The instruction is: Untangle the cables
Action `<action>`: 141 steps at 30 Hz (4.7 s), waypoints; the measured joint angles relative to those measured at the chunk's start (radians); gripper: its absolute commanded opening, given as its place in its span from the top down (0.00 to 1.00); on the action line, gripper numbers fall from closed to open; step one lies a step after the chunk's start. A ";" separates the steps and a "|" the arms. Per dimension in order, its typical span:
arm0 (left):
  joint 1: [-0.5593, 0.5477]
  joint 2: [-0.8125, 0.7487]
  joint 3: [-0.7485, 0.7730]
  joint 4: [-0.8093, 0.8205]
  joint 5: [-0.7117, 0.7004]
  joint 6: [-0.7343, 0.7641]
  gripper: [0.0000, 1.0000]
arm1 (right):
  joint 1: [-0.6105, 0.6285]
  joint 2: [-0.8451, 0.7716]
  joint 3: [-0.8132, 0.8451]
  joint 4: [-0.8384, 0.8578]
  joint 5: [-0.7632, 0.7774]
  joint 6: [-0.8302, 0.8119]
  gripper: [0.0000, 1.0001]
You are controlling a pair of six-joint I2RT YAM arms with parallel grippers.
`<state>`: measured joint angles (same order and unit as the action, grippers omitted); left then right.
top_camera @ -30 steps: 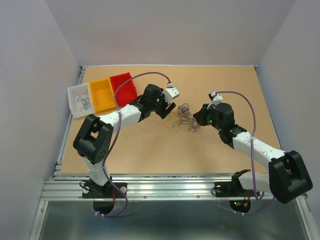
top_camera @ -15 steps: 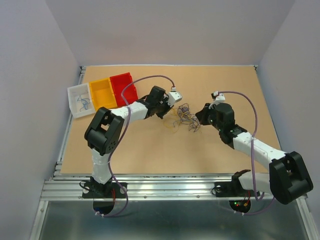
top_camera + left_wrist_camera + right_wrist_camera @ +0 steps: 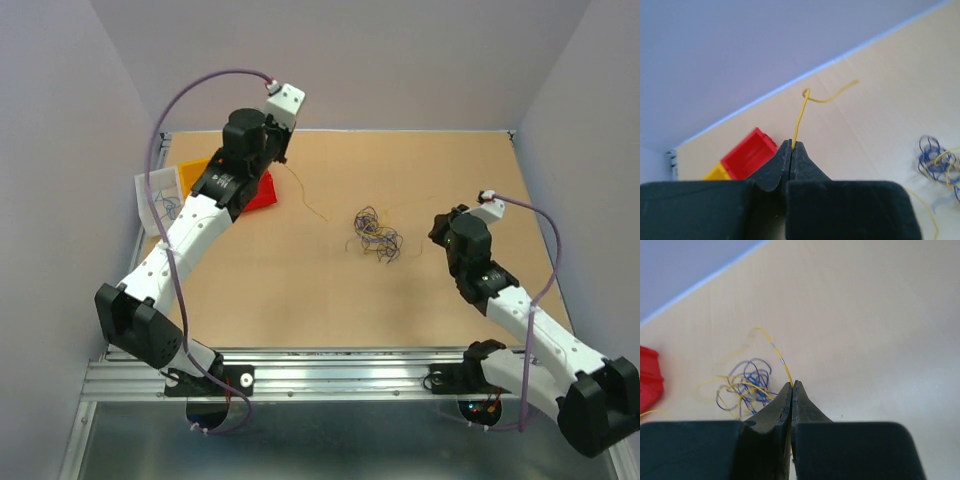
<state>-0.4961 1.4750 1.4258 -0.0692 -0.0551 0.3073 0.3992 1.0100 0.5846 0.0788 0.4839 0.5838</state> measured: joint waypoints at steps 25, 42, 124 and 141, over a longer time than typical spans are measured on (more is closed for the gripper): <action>0.241 -0.149 -0.016 0.034 -0.031 0.014 1.00 | -0.001 -0.018 -0.065 0.008 -0.311 -0.130 0.93; 0.426 -0.042 -0.119 0.226 0.123 0.122 1.00 | -0.001 0.002 -0.064 0.048 -0.368 -0.150 0.93; -0.135 -0.078 -0.452 0.281 0.670 0.093 0.16 | -0.001 -0.200 -0.130 0.320 -1.107 -0.168 0.98; -0.113 -0.166 -0.467 0.367 0.813 0.001 0.23 | 0.001 -0.071 -0.130 0.381 -1.171 -0.161 0.98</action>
<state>-0.6090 1.3090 0.9592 0.2974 0.7582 0.3080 0.4004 0.9390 0.4541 0.4603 -0.6868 0.4232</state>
